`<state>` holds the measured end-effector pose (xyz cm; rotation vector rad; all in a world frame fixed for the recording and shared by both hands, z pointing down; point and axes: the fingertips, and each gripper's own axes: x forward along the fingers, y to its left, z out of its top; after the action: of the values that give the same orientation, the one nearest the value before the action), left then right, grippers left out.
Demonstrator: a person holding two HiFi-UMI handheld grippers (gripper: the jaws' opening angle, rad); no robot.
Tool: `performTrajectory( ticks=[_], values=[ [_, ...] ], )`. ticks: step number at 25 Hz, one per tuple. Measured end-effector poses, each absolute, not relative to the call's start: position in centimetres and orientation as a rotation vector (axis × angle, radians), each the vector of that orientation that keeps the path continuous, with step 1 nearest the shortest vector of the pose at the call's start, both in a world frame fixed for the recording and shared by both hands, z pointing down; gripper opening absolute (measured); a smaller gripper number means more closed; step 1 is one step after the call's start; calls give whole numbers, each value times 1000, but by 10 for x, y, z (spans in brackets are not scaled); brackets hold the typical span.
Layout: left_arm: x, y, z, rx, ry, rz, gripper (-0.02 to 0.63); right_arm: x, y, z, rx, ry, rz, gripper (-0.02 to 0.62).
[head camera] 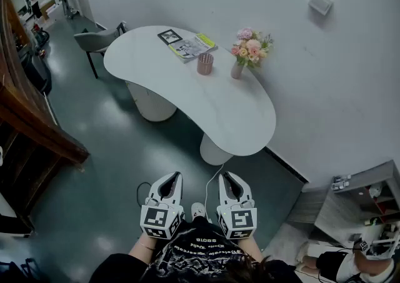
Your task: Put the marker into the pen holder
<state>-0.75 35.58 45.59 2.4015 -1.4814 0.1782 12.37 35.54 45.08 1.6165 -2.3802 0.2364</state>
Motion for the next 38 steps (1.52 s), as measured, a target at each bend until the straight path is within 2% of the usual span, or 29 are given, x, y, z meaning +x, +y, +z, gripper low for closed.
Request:
performTrajectory(
  ticks=[10,29,38],
  values=[
    [-18,356,456,2429,-1440,193,26,121,358,446,1699,-2376,285,63],
    [-64,361,467,2459,-1382,213,26,69,359,456,1727,-2360,276,63],
    [-69,348,473,2448,-1399,210,26,74,339,458,1760,-2360,260,63]
  ],
)
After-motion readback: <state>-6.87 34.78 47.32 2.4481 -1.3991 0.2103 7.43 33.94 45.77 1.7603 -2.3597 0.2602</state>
